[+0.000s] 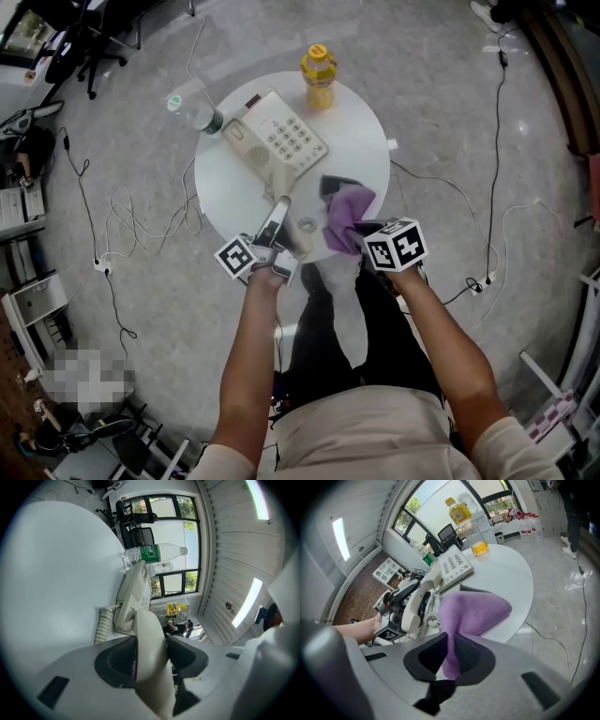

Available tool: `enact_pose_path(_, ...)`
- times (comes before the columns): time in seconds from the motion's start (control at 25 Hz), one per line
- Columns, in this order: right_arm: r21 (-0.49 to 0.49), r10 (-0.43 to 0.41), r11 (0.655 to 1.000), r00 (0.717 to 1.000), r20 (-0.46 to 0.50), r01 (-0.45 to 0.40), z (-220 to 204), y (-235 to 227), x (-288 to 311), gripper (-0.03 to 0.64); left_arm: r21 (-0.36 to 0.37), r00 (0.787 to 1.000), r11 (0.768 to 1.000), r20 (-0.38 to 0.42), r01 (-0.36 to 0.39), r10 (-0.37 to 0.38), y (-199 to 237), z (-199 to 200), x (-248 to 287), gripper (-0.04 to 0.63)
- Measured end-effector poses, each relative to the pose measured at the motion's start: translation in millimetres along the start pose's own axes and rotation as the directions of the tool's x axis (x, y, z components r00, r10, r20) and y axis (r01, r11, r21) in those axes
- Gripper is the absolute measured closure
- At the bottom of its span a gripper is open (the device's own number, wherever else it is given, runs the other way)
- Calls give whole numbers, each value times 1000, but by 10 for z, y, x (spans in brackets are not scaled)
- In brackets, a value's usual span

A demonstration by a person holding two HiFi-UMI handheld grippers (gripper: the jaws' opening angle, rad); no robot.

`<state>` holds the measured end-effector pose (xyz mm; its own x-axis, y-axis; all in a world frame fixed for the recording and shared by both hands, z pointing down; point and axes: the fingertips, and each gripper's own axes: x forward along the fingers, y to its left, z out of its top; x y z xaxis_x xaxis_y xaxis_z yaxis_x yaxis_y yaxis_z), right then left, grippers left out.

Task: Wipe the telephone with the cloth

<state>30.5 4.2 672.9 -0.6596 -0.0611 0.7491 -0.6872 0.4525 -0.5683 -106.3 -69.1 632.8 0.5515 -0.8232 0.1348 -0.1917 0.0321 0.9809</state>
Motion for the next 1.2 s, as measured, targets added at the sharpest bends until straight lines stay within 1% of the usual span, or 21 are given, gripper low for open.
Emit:
enact_pose_path(0.12,8,7,1000,1000,6,-7,-53,-16,-8,583,-10,1000,1000,-5,-7,7,56,-123,-37,393)
enact_pose_path(0.28,22,13,1000,1000,11,-14,-166,-67,-90,583,-27,1000,999,21,-20,21,41,-224,-65,393)
enact_pose_path(0.44,46,31,998,999,10,-32,-312,-142,-126,581,-9,997,998,14,-69,69,52,-293,-123,393)
enact_pose_path(0.52,59,22,998,1000,15,-22,-300,-210,-117,581,-11,995,995,16,-99,99,29,-278,-154,393)
enact_pose_path(0.6,66,21,998,999,24,-22,-251,-232,-108,581,1,993,993,5,-122,122,32,-258,-156,393)
enact_pose_path(0.8,87,41,995,998,46,-45,-84,-184,60,581,97,993,990,-43,-106,110,23,-217,-29,391)
enact_pose_path(0.88,101,58,993,997,55,-64,-13,-155,139,580,151,988,980,-68,-127,139,57,-274,14,391)
enact_pose_path(0.96,113,60,991,997,57,-66,53,-140,171,580,220,984,965,-71,-144,163,65,-319,45,395)
enact_pose_path(1.08,130,55,990,997,61,-63,139,-125,188,580,252,981,951,-25,-181,193,4,-315,34,399)
enact_pose_path(1.16,131,54,989,997,60,-61,162,-112,218,580,282,977,936,28,-212,213,-78,-218,-26,400)
enact_pose_path(1.2,128,52,990,997,60,-59,173,-107,229,580,289,976,933,57,-216,209,-135,-141,-49,400)
